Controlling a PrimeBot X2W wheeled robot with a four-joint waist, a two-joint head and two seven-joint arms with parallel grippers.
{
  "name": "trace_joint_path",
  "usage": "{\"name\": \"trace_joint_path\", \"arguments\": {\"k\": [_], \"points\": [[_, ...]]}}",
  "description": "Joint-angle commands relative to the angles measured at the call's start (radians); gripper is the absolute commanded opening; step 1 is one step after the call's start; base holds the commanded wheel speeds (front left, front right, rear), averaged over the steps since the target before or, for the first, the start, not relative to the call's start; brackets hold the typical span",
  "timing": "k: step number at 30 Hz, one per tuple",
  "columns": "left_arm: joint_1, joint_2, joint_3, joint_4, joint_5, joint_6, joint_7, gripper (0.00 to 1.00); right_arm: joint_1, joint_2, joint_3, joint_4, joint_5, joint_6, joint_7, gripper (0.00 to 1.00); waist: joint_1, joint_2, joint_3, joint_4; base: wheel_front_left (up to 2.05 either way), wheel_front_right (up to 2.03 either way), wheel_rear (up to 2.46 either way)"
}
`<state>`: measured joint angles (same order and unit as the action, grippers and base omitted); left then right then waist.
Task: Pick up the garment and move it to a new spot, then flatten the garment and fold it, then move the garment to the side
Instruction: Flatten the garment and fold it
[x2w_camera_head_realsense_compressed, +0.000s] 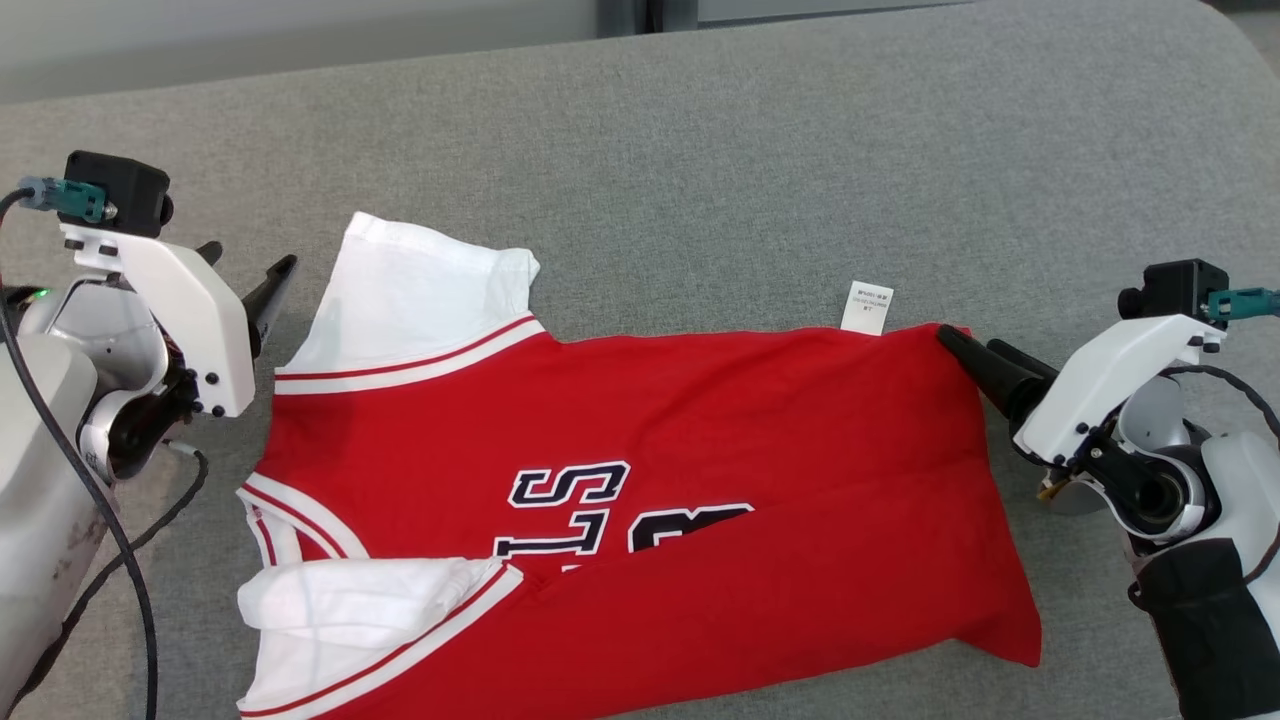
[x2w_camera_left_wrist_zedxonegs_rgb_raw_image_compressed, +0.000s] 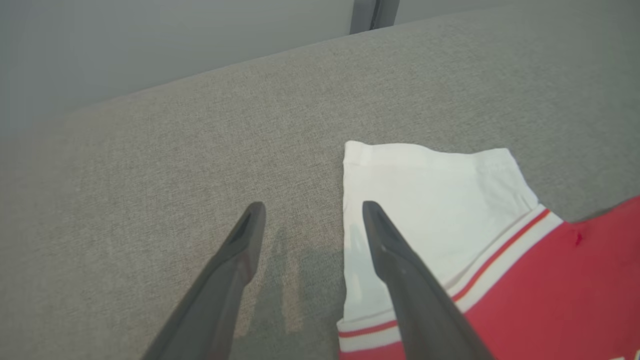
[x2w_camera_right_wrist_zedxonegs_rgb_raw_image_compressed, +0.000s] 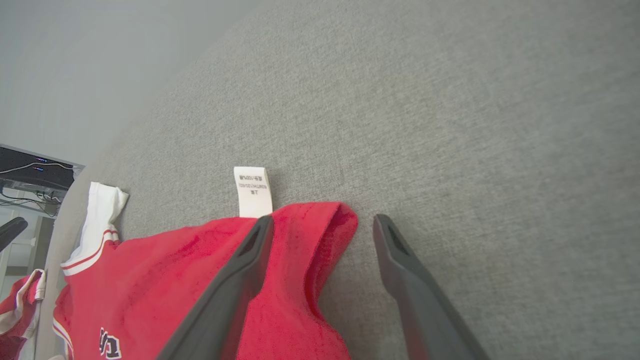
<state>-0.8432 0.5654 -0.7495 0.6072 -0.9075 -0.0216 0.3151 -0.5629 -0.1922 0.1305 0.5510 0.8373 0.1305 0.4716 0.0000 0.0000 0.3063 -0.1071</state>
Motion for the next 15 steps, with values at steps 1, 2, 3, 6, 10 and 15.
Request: {"name": "trace_joint_path", "arguments": {"k": [1,2,3,6,10,15], "points": [[-0.035,-0.004,-0.006,0.017,0.001,-0.03,0.009,1.0,-0.015,0.0,0.007,0.001,0.013,0.001,0.01,1.0,0.0,0.0,0.02,-0.007,0.0,0.0,0.0],[-0.05,-0.007,-0.007,0.038,-0.004,-0.042,0.019,1.0,-0.024,0.001,0.015,0.001,0.016,0.001,0.015,1.0,0.0,0.0,0.029,-0.01,0.0,0.0,0.0],[-0.064,-0.007,-0.016,0.056,0.002,-0.052,0.029,1.0,-0.03,0.005,0.025,0.001,0.023,0.001,0.025,1.0,0.0,0.0,0.038,-0.013,0.0,0.0,0.0],[-0.109,-0.016,-0.029,0.109,0.002,-0.072,0.061,1.0,-0.045,0.01,0.053,-0.014,0.045,0.001,0.05,1.0,0.0,0.0,0.065,-0.022,0.0,0.0,0.0],[-0.159,-0.027,-0.039,0.167,-0.003,-0.093,0.077,1.0,-0.052,0.012,0.087,-0.038,0.066,0.001,0.06,1.0,0.0,0.0,0.096,-0.039,0.0,0.0,0.0],[-0.202,-0.033,-0.058,0.198,-0.026,-0.108,0.1,1.0,-0.061,0.014,0.118,-0.059,0.086,0.0,0.053,1.0,0.0,0.0,0.125,-0.059,0.0,0.0,0.0]]}}
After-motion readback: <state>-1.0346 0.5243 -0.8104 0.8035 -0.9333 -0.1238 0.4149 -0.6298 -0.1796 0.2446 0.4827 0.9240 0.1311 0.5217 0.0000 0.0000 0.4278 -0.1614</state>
